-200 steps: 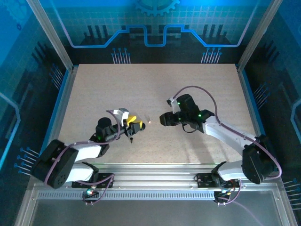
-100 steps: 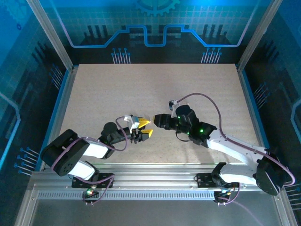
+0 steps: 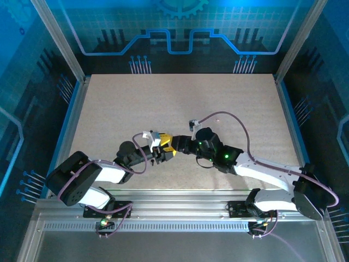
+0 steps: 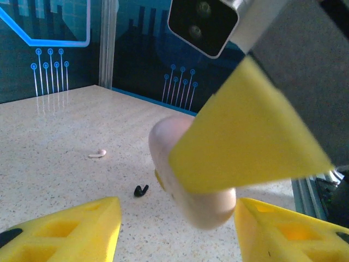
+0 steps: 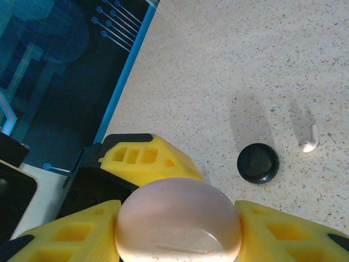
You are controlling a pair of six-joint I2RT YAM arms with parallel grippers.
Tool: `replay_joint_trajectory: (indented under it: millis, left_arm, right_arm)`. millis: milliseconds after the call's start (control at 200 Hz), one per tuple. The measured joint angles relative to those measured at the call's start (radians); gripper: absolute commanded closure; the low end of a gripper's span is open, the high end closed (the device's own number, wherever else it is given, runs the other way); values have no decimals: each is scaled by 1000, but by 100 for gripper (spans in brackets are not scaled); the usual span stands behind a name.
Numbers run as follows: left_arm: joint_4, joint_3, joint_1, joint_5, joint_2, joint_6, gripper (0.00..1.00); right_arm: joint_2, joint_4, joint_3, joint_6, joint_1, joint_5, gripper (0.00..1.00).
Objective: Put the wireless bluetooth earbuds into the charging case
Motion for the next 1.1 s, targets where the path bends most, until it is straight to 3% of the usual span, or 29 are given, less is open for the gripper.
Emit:
replay_joint_trajectory:
  millis: [440, 795, 850, 971, 1096]
  left_arm:
    - [4, 3, -2, -42, -23, -62, 53]
    - [3, 3, -5, -37, -32, -64, 77]
    - [3, 3, -5, -38, -36, -62, 80]
    - [3, 3, -5, -39, -47, -63, 81]
    - [4, 2, -5, -38, -57, -63, 83]
  right_arm:
    - [22, 54, 0, 30, 27, 56, 49]
    - [36, 80, 0, 37, 32, 83, 48]
    - [36, 83, 0, 37, 32, 87, 45]
    - [36, 89, 0, 29, 37, 93, 27]
    - [17, 82, -3, -26, 39, 99, 20]
